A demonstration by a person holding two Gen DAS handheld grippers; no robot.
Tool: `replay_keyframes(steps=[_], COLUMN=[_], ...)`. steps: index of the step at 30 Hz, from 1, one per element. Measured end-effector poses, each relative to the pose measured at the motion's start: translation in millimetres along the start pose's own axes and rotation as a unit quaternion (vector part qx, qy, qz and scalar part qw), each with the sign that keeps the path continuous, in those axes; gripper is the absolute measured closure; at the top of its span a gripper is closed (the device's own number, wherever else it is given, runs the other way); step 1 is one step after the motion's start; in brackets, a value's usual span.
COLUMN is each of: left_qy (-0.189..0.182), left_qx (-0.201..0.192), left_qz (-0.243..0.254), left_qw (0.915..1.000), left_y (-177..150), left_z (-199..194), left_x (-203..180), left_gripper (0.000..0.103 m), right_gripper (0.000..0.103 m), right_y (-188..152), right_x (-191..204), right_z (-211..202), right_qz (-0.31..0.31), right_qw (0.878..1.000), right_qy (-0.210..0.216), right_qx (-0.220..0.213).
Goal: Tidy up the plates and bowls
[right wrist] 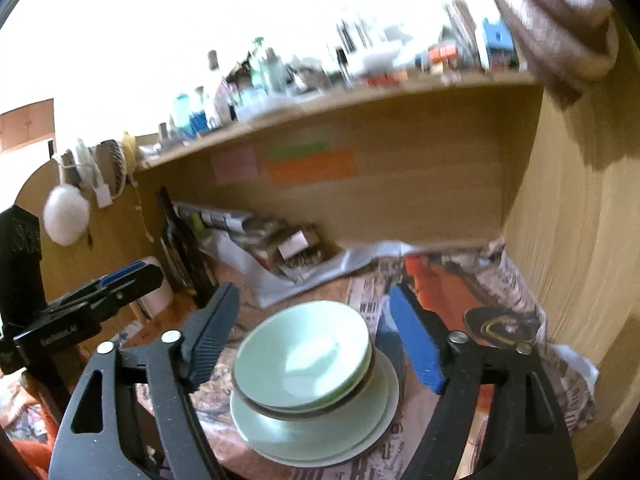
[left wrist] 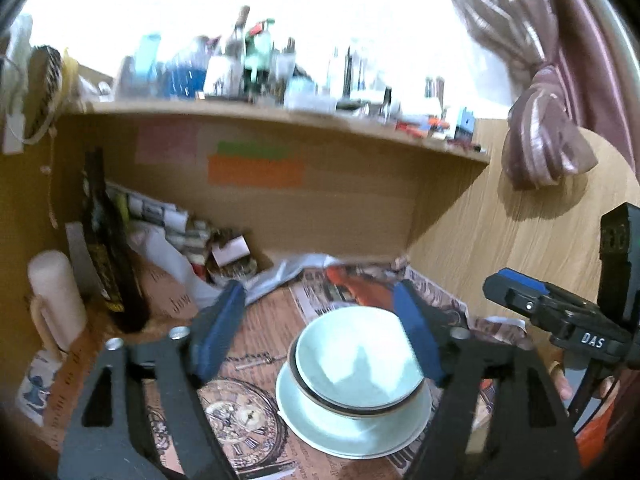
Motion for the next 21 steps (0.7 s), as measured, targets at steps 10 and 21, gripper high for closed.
replay_keyframes(steps=[10, 21], left_qy=[0.042, 0.043], left_qx=[-0.033, -0.038], left_qz=[0.034, 0.033], left_qw=[0.998, 0.9978], left_y=[-2, -3], left_z=[-32, -39], left_x=[-13, -13], left_gripper=[0.005, 0.004], right_gripper=[0.004, 0.0], right_y=[-4, -7], right_x=[19, 18], right_z=[-22, -28], right_qz=[-0.02, -0.014], right_qw=[0.999, 0.999], right_qy=[0.017, 0.014], right_qx=[-0.036, -0.037])
Point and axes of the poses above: each gripper's, at about its wrist camera, not at the fingertips, and z roughly the way its jaws point, x to its left, y to its top, the point moved 4 cm from there along z, roughly the way its jaws point, and after that the axes turned 12 degrees about z, right-handed, at the moved point
